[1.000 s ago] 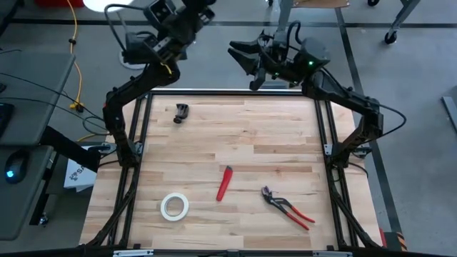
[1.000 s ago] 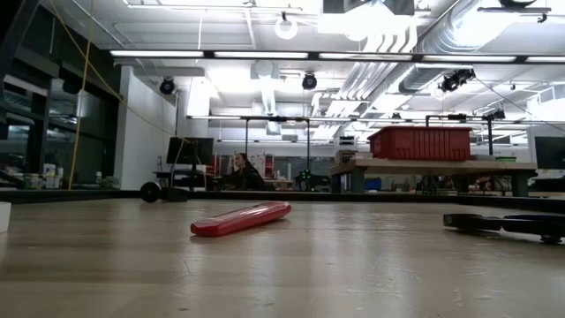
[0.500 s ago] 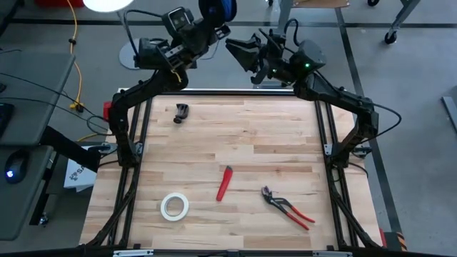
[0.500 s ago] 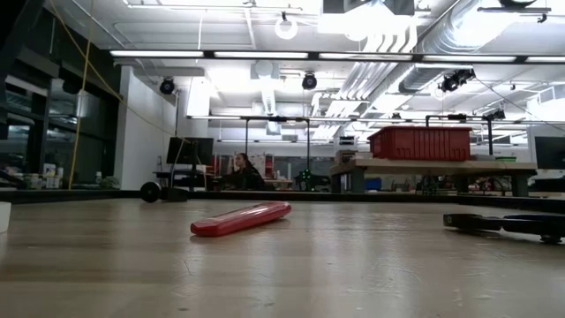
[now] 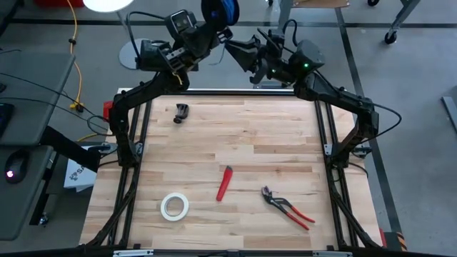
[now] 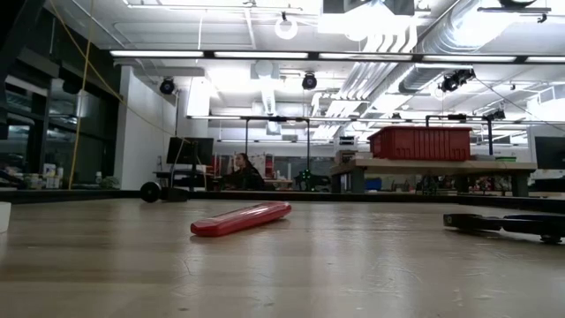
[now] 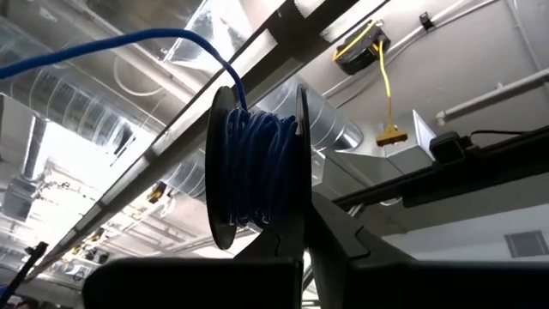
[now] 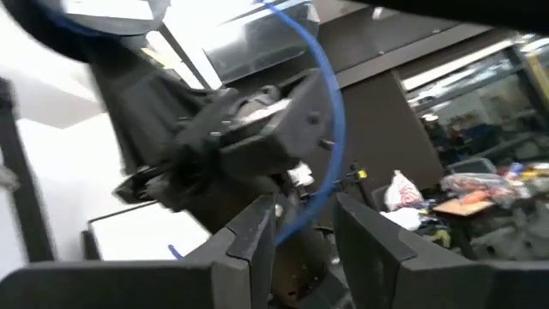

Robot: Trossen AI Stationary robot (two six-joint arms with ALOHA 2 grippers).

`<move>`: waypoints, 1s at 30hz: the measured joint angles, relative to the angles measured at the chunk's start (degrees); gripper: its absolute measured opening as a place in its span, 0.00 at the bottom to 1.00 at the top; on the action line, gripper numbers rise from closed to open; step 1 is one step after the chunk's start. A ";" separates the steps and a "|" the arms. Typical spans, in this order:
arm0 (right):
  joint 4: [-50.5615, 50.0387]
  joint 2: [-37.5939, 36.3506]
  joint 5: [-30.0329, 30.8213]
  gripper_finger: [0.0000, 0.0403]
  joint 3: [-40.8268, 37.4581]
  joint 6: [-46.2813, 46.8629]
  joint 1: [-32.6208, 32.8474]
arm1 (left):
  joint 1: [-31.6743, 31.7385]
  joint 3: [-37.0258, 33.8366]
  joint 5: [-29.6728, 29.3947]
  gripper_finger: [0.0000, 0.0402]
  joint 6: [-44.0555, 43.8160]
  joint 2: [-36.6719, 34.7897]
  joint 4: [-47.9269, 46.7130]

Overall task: Coil cords
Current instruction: Coil the blue wire cable onto the black spool

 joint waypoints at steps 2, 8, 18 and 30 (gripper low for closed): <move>-0.53 0.00 1.40 0.27 0.00 1.11 -0.04 | 0.00 0.00 0.00 0.00 -0.02 0.00 0.03; -0.52 0.36 1.23 0.27 0.00 7.89 -0.65 | -0.37 0.00 0.18 0.00 -0.11 0.16 -0.03; -0.70 0.74 -0.30 0.27 0.00 12.96 -0.79 | -0.37 0.00 0.28 0.00 -2.23 0.81 -0.08; -2.29 0.57 -1.77 0.06 0.00 8.00 -0.62 | 0.48 0.00 0.86 0.00 -2.29 0.81 0.18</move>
